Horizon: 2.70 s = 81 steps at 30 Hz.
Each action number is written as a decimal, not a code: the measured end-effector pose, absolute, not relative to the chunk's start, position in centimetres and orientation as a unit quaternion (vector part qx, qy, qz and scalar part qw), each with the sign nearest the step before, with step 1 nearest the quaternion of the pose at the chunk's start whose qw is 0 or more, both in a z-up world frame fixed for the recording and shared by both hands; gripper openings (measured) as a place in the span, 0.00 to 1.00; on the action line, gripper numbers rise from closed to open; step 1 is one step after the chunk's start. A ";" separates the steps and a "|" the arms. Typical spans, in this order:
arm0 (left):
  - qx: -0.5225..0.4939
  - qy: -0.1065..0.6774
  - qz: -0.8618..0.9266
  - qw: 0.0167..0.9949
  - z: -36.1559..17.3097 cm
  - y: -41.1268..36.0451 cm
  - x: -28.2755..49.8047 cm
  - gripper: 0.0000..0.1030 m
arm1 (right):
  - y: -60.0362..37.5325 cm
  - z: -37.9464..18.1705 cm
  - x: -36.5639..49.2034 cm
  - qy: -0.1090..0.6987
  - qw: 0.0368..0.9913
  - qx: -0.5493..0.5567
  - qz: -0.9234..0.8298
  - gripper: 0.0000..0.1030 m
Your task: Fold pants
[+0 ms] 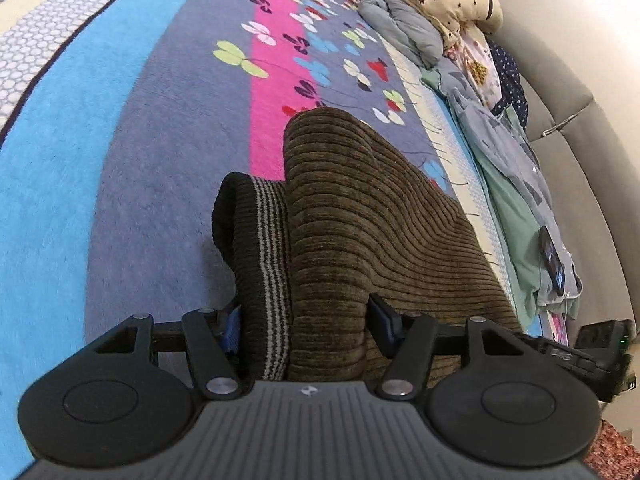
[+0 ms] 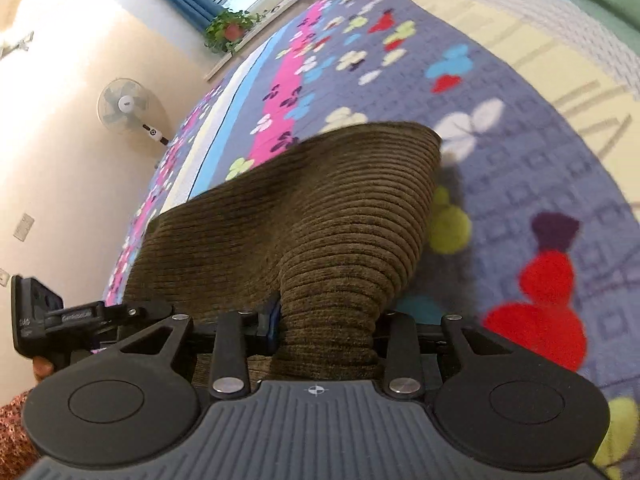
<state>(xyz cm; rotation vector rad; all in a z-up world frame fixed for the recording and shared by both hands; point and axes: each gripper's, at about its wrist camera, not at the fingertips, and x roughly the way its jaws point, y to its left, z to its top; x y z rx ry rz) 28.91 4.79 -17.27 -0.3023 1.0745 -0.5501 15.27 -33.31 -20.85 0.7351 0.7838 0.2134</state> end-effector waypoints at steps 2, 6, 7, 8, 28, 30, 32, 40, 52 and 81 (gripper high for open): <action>-0.146 0.504 -0.251 0.814 -17.1 4.8 28.7 0.62 | -33.6 -21.6 15.8 0.379 0.850 0.350 0.105 0.35; -0.131 0.505 -0.240 0.819 -17.2 4.5 28.9 0.66 | -33.1 -22.2 16.7 0.386 0.850 0.343 0.100 0.38; -0.129 0.504 -0.236 0.821 -17.3 4.6 28.9 0.73 | -33.0 -22.2 16.6 0.388 0.852 0.340 0.096 0.44; -0.128 0.508 -0.228 0.821 -17.4 4.5 28.9 0.79 | -32.8 -22.2 16.5 0.390 0.853 0.335 0.085 0.48; 0.009 0.371 -0.151 0.916 -2.7 2.2 8.3 1.00 | -21.7 -7.0 -2.1 0.287 0.942 0.146 -0.100 0.99; 0.015 0.377 -0.148 0.914 -2.6 1.6 6.9 1.00 | -20.5 -6.4 -3.1 0.290 0.946 0.125 -0.080 0.99; 0.038 0.384 -0.132 0.913 -2.8 1.1 5.7 1.00 | -19.3 -6.4 -3.8 0.292 0.948 0.095 -0.079 0.99; 0.072 0.383 -0.102 0.915 -3.4 0.5 2.2 1.00 | -17.7 -5.9 -6.9 0.310 0.943 0.088 -0.085 0.99; 0.102 0.362 -0.109 0.920 -3.0 -1.0 1.6 1.00 | -17.8 -5.0 -7.6 0.303 0.945 0.087 -0.094 0.99; 0.127 0.341 -0.103 0.926 -3.5 -2.2 0.8 1.00 | -18.0 -5.1 -7.8 0.303 0.942 0.100 -0.099 0.99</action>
